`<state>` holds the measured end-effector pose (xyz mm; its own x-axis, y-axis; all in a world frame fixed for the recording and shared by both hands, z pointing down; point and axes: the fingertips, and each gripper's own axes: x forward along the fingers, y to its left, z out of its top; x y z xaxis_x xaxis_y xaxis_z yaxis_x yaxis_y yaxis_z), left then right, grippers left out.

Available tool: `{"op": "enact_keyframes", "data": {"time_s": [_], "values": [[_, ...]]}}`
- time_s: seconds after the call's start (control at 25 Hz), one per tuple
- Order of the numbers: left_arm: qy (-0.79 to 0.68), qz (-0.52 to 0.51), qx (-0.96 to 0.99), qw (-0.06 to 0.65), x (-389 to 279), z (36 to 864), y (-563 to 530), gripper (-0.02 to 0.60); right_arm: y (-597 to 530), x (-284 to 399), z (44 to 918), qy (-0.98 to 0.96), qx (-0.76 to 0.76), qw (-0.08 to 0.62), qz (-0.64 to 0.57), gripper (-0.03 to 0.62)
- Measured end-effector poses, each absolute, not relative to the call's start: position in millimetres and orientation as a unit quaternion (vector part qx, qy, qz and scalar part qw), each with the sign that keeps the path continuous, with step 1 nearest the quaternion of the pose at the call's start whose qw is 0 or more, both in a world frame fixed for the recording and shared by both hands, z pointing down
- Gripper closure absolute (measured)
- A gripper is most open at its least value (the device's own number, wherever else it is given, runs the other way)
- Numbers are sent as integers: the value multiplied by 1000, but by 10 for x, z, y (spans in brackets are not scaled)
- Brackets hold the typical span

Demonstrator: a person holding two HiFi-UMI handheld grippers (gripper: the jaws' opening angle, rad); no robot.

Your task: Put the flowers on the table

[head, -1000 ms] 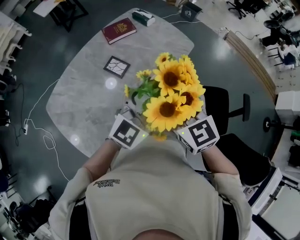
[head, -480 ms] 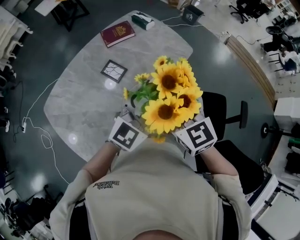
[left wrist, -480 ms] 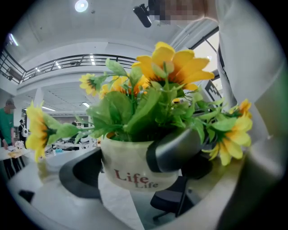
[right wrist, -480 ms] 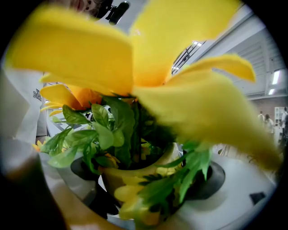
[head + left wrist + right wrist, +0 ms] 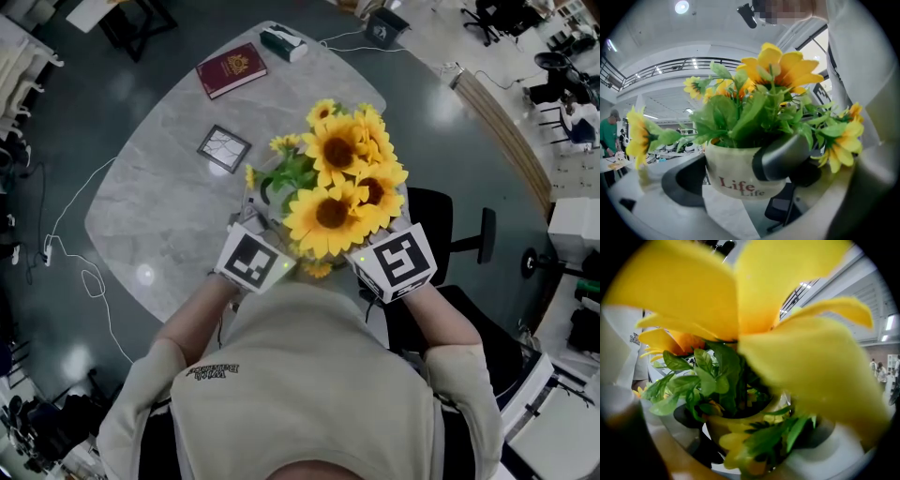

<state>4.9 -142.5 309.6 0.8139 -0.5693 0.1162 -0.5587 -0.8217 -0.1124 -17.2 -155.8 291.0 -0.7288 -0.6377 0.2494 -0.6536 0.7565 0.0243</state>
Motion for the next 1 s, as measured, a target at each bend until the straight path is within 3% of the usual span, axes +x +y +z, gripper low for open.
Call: {"op": "enact_keyframes", "data": {"time_s": [0.6, 0.76, 1.0], "values": [[289, -51, -953, 71, 154, 3336, -2762, 75, -2890, -55, 3166, -920, 369, 129, 0, 74], [277, -56, -954, 101, 169, 3567, -3155, 75, -3281, -49, 3380, -919, 372, 132, -8, 74], [276, -60, -955, 92, 174, 4069, -3743, 75, -3871, -41, 3866, -918, 372, 137, -2, 74]]}}
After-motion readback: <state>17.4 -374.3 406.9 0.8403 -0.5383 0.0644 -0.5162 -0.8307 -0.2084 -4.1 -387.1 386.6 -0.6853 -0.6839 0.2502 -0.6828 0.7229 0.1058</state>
